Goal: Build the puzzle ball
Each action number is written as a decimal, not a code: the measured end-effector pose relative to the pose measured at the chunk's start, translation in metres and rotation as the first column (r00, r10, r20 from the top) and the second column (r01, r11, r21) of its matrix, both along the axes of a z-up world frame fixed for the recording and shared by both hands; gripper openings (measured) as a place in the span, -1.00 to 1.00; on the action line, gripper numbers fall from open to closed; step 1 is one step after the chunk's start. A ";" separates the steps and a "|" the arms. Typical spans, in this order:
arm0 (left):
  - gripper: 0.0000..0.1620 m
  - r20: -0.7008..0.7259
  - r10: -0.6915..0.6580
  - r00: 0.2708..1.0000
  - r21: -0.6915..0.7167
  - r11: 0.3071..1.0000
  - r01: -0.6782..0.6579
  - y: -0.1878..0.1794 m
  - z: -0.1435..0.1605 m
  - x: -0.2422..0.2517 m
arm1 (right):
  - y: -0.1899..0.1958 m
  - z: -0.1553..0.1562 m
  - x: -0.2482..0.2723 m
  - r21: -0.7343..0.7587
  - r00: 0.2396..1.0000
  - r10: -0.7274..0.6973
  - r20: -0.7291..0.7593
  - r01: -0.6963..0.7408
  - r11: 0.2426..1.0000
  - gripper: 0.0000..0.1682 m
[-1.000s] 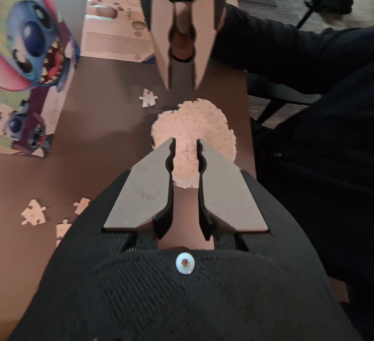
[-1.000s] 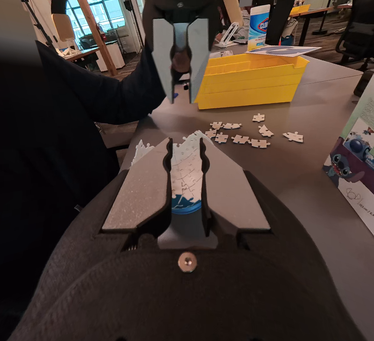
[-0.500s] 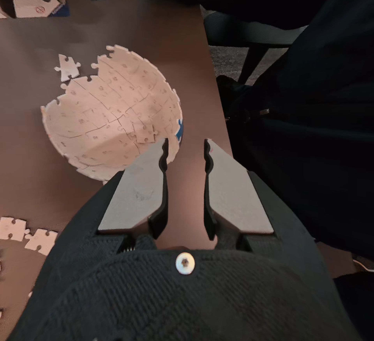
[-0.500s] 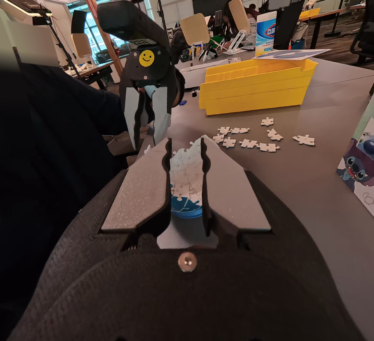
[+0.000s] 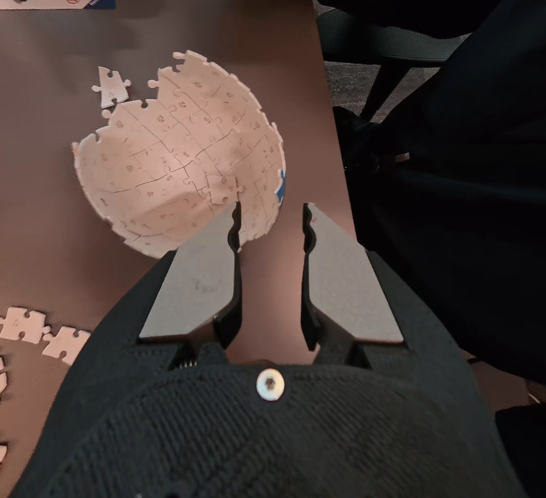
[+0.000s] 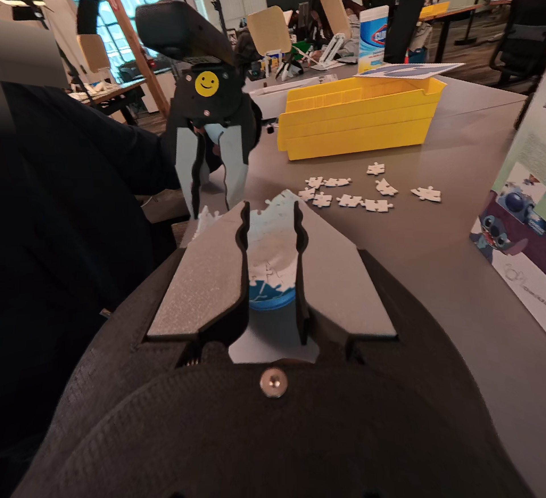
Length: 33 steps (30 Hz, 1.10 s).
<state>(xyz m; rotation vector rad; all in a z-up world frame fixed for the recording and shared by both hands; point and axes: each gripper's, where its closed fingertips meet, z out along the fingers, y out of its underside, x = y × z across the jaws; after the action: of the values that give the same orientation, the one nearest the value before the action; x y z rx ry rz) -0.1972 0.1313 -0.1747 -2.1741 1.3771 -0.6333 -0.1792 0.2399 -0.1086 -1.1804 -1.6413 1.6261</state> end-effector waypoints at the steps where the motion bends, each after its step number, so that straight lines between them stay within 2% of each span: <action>1: -0.50 0.007 0.004 1.000 0.012 1.000 -0.005 0.001 0.003 -0.002 | 0.006 -0.003 -0.001 0.008 0.999 -0.028 0.016 0.028 1.000 -0.68; 4: -0.50 0.081 0.026 0.996 0.048 0.998 -0.030 0.003 0.023 -0.008 | 0.024 -0.016 0.000 0.040 0.991 -0.106 0.080 0.103 0.994 -0.66; 8: -0.52 0.185 0.140 0.973 0.077 0.985 -0.157 0.021 0.042 -0.023 | 0.035 -0.031 0.000 0.066 0.980 -0.140 0.142 0.132 0.989 -0.63; 11: -0.45 0.219 0.167 0.961 0.011 0.985 -0.173 0.018 0.039 -0.028 | 0.023 -0.029 0.001 0.084 0.987 -0.094 0.127 0.084 0.993 -0.60; 14: -0.45 0.236 0.143 0.961 0.045 0.987 -0.157 0.013 0.037 -0.027 | 0.016 -0.027 0.001 0.106 0.991 -0.070 0.110 0.059 0.993 -0.60; 20: -0.45 0.154 0.146 0.977 0.070 0.985 -0.159 0.014 0.018 -0.029 | 0.019 -0.031 0.002 0.092 0.988 -0.076 0.137 0.063 0.994 -0.58; 26: -0.44 0.257 0.125 0.958 0.124 0.979 -0.161 0.022 0.036 -0.036 | 0.043 -0.039 0.008 0.134 0.969 -0.176 0.175 0.154 0.979 -0.57; 30: -0.48 0.332 0.136 0.933 0.206 0.955 -0.212 0.033 0.035 -0.049 | 0.065 -0.051 0.010 0.142 0.943 -0.259 0.207 0.233 0.962 -0.60; 33: -0.54 0.336 0.255 0.907 0.217 0.916 -0.338 0.054 0.023 -0.066 | 0.084 -0.058 0.006 0.124 0.917 -0.335 0.215 0.315 0.941 -0.62</action>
<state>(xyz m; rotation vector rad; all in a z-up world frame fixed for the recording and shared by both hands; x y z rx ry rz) -0.2632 0.1851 -0.1520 -1.9189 0.8873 -0.5900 -0.1737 0.3235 -0.1662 -1.5535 -1.5325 1.2336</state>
